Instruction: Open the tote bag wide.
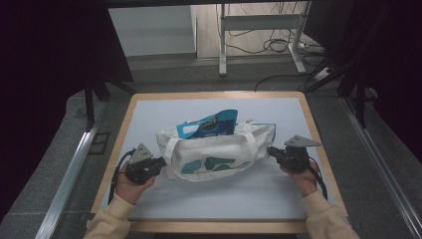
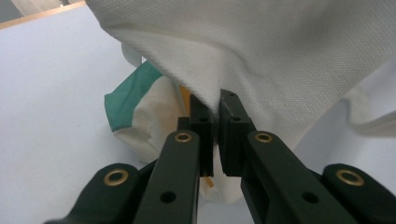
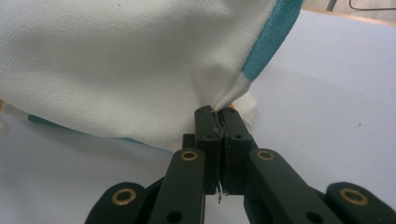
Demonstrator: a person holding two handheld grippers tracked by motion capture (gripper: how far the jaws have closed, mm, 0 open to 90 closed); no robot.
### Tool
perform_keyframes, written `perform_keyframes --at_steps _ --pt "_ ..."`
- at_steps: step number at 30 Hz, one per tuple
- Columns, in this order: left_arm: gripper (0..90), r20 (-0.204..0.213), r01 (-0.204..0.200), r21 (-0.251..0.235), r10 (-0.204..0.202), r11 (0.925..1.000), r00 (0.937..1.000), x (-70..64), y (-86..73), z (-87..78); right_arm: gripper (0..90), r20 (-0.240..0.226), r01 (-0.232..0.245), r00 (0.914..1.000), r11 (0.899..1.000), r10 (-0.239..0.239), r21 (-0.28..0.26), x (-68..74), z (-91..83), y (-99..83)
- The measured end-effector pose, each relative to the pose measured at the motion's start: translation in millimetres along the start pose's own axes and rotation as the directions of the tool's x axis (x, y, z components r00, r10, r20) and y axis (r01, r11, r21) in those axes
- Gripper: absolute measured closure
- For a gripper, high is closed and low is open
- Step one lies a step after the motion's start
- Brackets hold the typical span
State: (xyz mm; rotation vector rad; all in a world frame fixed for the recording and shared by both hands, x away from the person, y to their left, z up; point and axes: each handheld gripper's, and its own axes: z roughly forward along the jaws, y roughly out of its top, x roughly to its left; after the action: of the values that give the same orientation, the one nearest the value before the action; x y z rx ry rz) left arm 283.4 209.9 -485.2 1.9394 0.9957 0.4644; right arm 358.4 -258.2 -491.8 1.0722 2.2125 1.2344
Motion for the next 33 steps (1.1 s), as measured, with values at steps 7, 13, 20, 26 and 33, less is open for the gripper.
perform_keyframes --at_steps 7,13,20,26,33 --pt "85.4 0.006 0.014 0.011 -0.014 0.9998 0.9999 3.4 -3.9 3.4 86.6 -0.005 -0.001 1.0 1.0 0.001 0.008 -0.2 1.5 -2.6" --pt "85.7 -0.005 0.01 0.046 -0.01 0.9989 0.9999 3.4 -8.0 9.8 86.6 -0.007 -0.002 1.0 0.999 0.003 0.036 -0.5 5.0 -8.7" --pt "85.9 -0.016 0.02 0.091 -0.018 0.9957 0.9997 5.9 -11.8 18.6 86.7 -0.01 0.002 0.9999 0.997 -0.001 0.08 -0.3 10.5 -14.9" --pt "85.8 -0.017 0.027 0.114 -0.025 0.9931 0.9995 7.8 -14.3 25.2 86.6 -0.017 -0.001 0.9999 0.996 0.003 0.093 -0.8 12.8 -17.7" --pt "82.9 -0.016 0.036 0.11 -0.035 0.9932 0.9993 9.4 -15.2 24.2 78.6 -0.009 -0.006 0.9999 0.996 0.006 0.091 -1.5 11.8 -18.3"
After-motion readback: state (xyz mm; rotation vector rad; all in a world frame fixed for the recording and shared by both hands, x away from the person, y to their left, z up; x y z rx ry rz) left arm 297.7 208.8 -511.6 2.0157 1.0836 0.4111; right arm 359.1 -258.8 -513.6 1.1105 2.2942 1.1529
